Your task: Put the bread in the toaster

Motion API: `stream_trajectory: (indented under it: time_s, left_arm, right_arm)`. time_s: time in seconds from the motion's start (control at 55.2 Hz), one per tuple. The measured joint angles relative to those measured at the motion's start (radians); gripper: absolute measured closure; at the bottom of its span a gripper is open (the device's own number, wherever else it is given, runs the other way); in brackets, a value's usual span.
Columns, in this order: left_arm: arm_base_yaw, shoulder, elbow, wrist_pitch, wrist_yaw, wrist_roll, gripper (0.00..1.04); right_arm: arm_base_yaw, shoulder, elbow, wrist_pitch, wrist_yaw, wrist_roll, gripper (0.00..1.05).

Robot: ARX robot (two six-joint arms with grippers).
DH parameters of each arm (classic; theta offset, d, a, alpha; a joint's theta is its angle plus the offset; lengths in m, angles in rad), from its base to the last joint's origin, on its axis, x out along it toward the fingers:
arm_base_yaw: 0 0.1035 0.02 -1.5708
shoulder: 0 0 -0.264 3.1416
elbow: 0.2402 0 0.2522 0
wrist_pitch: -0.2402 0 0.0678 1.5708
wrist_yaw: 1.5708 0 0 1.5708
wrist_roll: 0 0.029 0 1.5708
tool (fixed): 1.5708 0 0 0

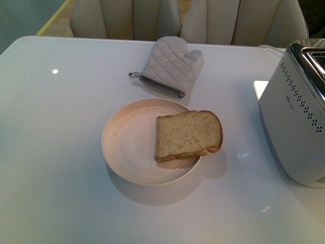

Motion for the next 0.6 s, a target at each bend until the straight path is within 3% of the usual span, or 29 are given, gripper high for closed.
stream_trajectory:
  time_s: [0.054,0.598]
  left_arm:
    - [0.0,-0.047,-0.011,-0.035,0.0,-0.001,1.02]
    - [0.0,-0.503,-0.06,-0.425,0.0,0.008,1.02]
  right_arm:
    - [0.0,0.0,0.0,0.0,0.0,0.0,0.09]
    - [0.0,0.0,0.0,0.0,0.0,0.0,0.09]
